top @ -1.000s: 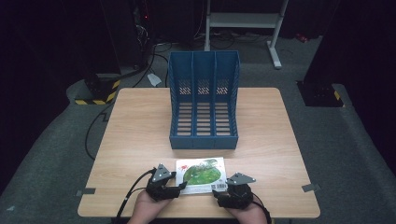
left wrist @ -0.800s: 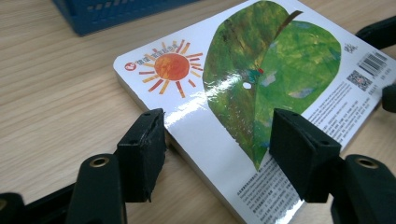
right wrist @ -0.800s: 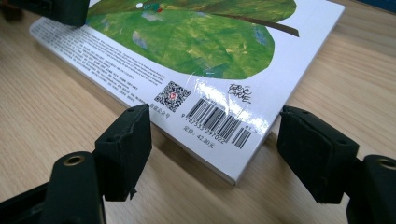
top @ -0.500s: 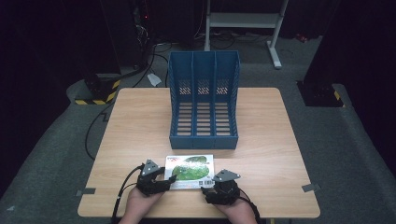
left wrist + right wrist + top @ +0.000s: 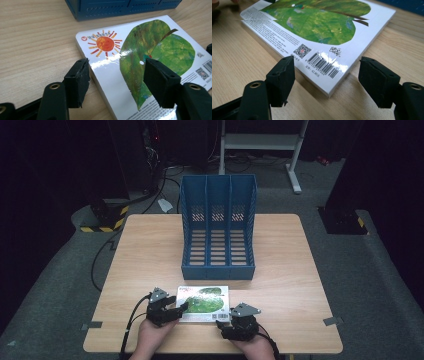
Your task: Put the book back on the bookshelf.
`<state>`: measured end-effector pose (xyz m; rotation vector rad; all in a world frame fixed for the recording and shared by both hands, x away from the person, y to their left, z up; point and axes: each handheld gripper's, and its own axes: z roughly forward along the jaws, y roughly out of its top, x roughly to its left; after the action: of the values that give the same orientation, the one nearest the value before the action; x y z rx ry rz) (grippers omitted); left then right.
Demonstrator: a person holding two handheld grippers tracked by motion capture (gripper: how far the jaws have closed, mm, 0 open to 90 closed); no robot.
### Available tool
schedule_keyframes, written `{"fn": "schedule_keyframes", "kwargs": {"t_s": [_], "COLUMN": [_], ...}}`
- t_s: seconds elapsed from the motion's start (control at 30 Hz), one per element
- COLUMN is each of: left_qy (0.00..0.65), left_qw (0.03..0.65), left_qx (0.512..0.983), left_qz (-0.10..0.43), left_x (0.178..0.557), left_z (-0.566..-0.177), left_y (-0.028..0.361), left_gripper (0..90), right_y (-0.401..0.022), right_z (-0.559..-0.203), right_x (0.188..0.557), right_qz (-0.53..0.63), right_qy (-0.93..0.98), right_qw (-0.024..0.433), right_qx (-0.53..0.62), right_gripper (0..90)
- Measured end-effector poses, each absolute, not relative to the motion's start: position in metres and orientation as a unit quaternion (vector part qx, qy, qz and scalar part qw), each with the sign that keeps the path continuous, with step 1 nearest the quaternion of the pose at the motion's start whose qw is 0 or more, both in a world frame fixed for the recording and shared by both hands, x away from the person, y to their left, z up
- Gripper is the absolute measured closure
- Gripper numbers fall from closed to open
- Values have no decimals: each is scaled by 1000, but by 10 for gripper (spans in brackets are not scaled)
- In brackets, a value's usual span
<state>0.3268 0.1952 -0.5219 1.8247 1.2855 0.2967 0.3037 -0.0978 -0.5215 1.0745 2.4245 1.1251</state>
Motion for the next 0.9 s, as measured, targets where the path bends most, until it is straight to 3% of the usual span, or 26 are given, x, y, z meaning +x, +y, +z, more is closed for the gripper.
{"fn": "schedule_keyframes", "kwargs": {"t_s": [0.4,0.9], "left_qy": [557,558], "left_qw": [452,475], "left_qx": [692,676], "left_qz": [80,72], "left_x": [327,324], "left_z": [-527,-521], "left_y": [200,206], "left_gripper": [415,445], "right_y": [-93,-93], "right_z": [-524,-524], "right_x": [304,304], "right_qz": [387,385], "right_qy": [835,837], "right_qw": [121,119], "right_qx": [372,369], "right_gripper": [266,238]}}
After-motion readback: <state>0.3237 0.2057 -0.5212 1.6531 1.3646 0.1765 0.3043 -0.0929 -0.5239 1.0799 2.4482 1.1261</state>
